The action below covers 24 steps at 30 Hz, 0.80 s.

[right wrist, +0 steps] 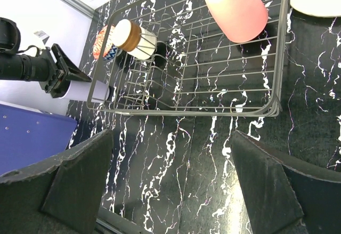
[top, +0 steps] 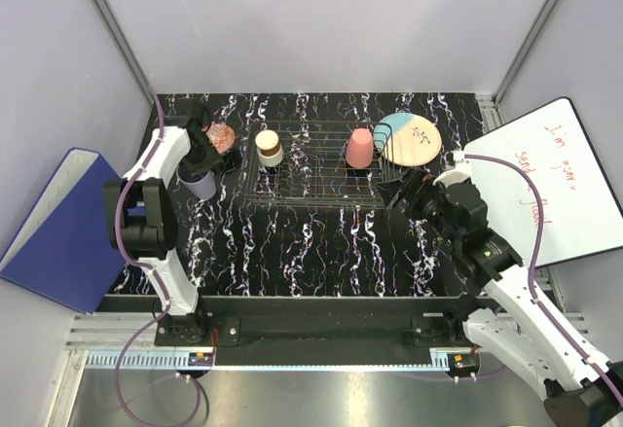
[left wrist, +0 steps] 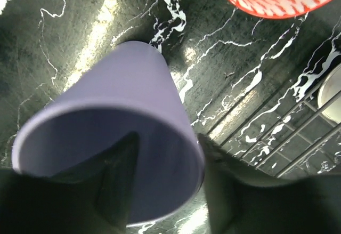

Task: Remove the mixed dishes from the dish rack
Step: Place the cup at the center of the board, then pick up the cup from the dish rack.

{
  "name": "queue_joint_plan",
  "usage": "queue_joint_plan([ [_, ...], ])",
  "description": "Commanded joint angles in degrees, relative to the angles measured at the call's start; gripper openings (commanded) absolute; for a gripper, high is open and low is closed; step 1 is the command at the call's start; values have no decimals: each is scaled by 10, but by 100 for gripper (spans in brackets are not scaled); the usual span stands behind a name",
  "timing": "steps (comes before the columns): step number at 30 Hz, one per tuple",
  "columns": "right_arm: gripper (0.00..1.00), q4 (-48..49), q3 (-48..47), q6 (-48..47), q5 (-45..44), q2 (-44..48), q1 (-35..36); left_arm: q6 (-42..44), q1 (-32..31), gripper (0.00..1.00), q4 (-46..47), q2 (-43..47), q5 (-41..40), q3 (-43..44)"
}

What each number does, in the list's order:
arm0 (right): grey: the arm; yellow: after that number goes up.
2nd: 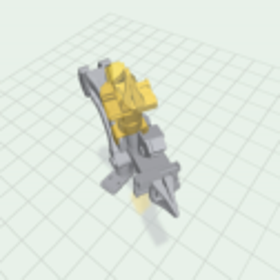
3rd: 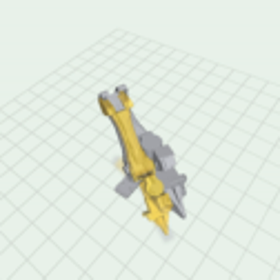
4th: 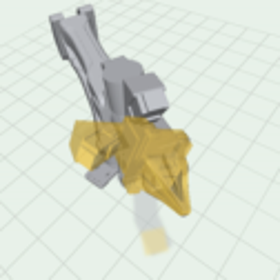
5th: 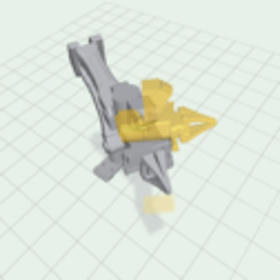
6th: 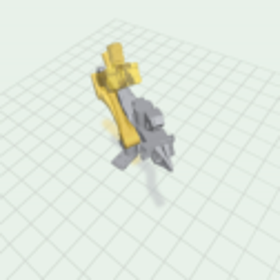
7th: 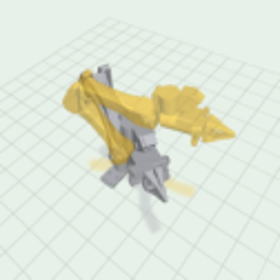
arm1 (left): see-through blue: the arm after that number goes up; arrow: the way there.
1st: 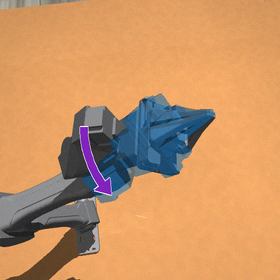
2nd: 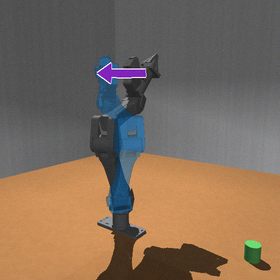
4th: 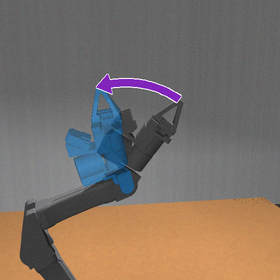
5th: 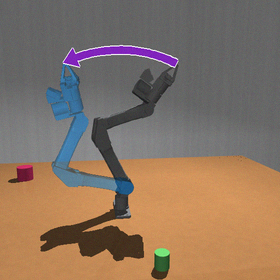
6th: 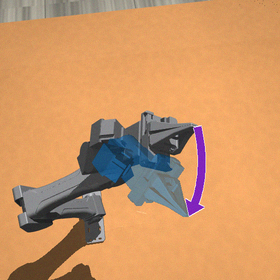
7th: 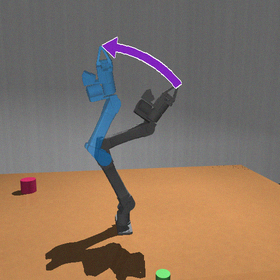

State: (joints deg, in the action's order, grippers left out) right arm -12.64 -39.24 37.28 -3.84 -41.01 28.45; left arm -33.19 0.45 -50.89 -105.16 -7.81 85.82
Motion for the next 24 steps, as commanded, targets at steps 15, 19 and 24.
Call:
queue_joint_plan([
  [15,100,26,-85,-50,-17,-110,3,-28,-70,99,-26,191,6,220],
  [19,100,22,-157,-96,-34,-200,3,-28,-140,99,39,270,-29,136],
  [24,100,0,-287,-161,-95,-355,3,-20,-221,99,134,378,-59,-4],
])
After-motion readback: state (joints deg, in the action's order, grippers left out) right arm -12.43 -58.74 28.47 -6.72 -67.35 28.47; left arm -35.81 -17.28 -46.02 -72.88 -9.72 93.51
